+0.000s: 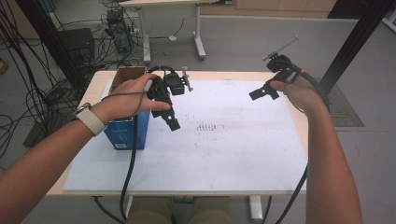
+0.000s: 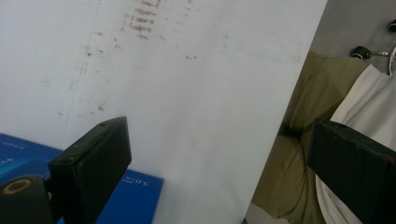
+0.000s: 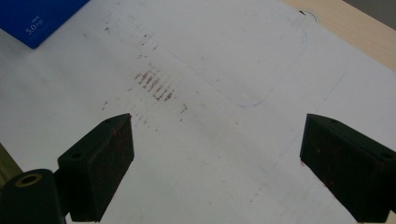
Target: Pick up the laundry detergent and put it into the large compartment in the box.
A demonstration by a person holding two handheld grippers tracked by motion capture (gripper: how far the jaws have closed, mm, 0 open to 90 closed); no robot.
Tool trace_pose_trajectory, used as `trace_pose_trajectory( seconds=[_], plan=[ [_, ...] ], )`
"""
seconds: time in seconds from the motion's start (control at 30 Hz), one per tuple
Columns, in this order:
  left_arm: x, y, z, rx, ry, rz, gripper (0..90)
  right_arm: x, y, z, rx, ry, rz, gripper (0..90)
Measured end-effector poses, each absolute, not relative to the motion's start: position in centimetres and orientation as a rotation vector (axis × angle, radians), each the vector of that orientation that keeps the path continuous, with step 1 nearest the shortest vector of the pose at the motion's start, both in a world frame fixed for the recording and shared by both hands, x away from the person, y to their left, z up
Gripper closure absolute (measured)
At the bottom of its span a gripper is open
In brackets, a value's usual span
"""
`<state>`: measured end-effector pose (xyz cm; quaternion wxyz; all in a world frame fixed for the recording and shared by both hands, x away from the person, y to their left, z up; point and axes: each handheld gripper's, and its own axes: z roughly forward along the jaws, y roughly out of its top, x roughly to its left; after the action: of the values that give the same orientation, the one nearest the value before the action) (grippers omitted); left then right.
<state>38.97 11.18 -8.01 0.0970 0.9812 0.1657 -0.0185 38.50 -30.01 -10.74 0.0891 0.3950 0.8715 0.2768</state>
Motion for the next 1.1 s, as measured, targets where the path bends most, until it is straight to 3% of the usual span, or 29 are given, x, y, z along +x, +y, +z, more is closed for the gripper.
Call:
trace_pose_trajectory(
  seconds=[1.1],
  plan=[
    [38.92,10.89,-8.29,2.909,0.507,-0.050,7.5,37.79,-30.50,-10.84,1.180,2.581,0.831,9.6]
  ],
)
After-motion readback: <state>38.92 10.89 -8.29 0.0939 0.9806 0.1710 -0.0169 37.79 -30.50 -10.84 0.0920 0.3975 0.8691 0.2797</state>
